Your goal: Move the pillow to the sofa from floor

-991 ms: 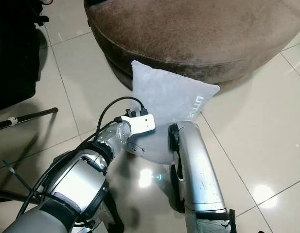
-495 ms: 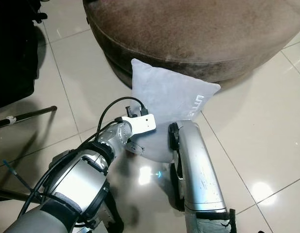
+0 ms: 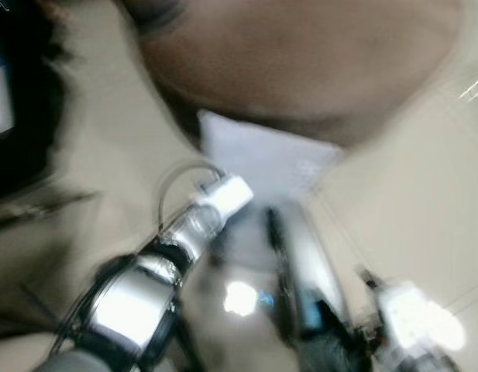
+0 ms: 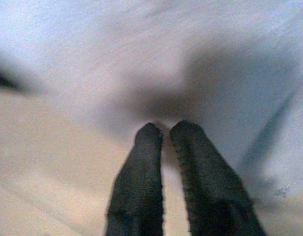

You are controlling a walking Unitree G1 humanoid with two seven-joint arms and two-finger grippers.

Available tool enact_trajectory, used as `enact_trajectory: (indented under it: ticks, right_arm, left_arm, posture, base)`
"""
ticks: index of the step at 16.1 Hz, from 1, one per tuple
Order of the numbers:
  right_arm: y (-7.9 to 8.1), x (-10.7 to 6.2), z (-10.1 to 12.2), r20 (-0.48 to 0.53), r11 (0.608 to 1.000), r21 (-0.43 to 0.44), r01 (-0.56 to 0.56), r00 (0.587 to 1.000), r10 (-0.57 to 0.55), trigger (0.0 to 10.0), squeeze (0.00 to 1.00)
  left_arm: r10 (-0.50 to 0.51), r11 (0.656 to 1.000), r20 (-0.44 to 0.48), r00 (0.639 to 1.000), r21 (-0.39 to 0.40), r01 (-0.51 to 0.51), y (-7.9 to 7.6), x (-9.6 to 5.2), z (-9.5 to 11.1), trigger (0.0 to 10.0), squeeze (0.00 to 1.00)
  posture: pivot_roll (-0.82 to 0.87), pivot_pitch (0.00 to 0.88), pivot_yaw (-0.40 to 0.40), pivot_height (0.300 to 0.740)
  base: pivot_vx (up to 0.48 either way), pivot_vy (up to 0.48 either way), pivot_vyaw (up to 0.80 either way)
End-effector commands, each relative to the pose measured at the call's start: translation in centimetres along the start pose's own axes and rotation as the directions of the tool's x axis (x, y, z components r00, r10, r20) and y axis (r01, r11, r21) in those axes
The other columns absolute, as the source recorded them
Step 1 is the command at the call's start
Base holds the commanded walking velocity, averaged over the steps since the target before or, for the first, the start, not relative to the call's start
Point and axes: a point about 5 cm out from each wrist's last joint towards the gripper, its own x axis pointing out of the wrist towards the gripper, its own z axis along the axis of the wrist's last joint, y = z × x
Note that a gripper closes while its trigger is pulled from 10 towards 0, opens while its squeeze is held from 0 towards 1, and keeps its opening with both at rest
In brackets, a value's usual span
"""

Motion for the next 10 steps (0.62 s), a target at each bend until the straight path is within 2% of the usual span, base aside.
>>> enact_trajectory:
  ticks: [1, 2, 3, 4, 6, 7, 10]
  right_arm:
    - [0.3, 1.7, -2.9, -0.129, 1.0, 0.018, 0.019, 0.992, -0.017, 10.0, 0.0]
    - [0.0, 5.4, -2.4, -0.091, 0.999, 0.035, 0.037, 0.995, -0.033, 10.0, 0.0]
    - [-0.3, 8.5, -1.7, -0.061, 0.997, 0.057, 0.046, 0.997, -0.042, 10.0, 0.0]
    - [-0.5, 10.4, -1.2, -0.041, 0.997, 0.06, 0.047, 0.998, -0.044, 10.0, 0.0]
    - [-0.6, 12.5, -0.5, -0.025, 0.998, 0.044, 0.033, 0.999, -0.032, 10.0, 0.0]
    - [-0.3, 14.4, 0.0, -0.012, 1.0, 0.013, -0.004, 1.0, 0.004, 10.0, 0.0]
    - [-0.1, 16.5, 0.8, 0.012, 1.0, -0.005, -0.026, 1.0, 0.026, 10.0, 0.0]
  left_arm:
    - [-0.006, 0.995, -0.042, 0.999, -0.095, 0.002, 0.0, -0.4, -2.2, 10.0, 1.0]
    - [-0.019, 0.988, -0.022, 1.0, -0.152, 0.016, -0.3, -0.6, -2.9, 10.0, 1.0]
    - [-0.014, 0.983, -0.004, 1.0, -0.181, 0.013, 0.0, -0.8, -3.5, 10.0, 1.0]
    - [0.003, 0.983, 0.006, 1.0, -0.183, -0.002, 0.4, -1.0, -3.7, 10.0, 1.0]
    - [0.084, 0.969, 0.009, 0.996, -0.233, -0.08, 1.9, -1.2, -3.9, 10.0, 1.0]
    - [0.151, 0.957, 0.014, 0.988, -0.254, -0.142, 3.6, -1.5, -4.1, 10.0, 1.0]
    - [0.192, 0.948, 0.038, 0.981, -0.265, -0.175, 5.0, -1.7, -3.7, 10.0, 1.0]
  posture:
    - [-0.37, 0.075, 0.155, 0.403]
    - [-0.32, 0.002, 0.18, 0.403]
    - [-0.27, 0.0, 0.187, 0.403]
    - [-0.25, 0.0, 0.189, 0.403]
    - [-0.2, 0.0, 0.172, 0.403]
    - [-0.16, 0.0, 0.152, 0.403]
    - [-0.13, 0.0, 0.133, 0.403]
  base:
    - [0.0, 0.0, 0.0]
    - [0.0, 0.0, 0.0]
    - [0.0, 0.0, 0.0]
    - [0.0, 0.0, 0.0]
    - [0.0, 0.0, 0.0]
    - [0.0, 0.0, 0.0]
    - [0.0, 0.0, 0.0]
